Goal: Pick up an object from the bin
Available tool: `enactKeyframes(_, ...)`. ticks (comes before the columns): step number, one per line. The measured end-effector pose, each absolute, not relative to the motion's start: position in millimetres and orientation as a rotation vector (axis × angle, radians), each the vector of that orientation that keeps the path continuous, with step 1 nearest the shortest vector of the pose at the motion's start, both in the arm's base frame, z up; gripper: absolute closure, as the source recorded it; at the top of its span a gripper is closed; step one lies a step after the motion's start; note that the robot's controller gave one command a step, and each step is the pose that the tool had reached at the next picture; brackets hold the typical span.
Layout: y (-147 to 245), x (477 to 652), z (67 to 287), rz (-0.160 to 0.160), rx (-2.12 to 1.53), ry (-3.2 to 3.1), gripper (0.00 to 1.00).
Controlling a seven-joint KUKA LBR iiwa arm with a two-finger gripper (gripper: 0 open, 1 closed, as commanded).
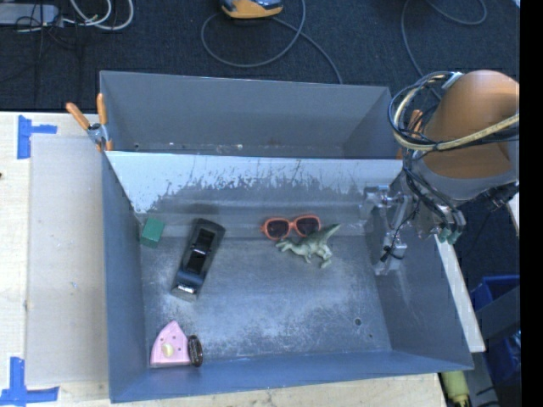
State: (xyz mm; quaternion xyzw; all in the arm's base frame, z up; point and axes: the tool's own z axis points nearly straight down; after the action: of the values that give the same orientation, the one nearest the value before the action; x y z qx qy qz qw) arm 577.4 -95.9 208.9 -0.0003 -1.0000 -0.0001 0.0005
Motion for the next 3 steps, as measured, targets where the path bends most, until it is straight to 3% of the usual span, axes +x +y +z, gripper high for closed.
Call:
enactKeyframes(1,-82,594.3,169,0.003,0.056,-3.147,0.0)
enactKeyframes(2,-70,588.2,136,-0.004,0.043,-3.133,0.0)
enactKeyframes(3,-70,595.0,131,0.002,0.075,-3.145,0.0)
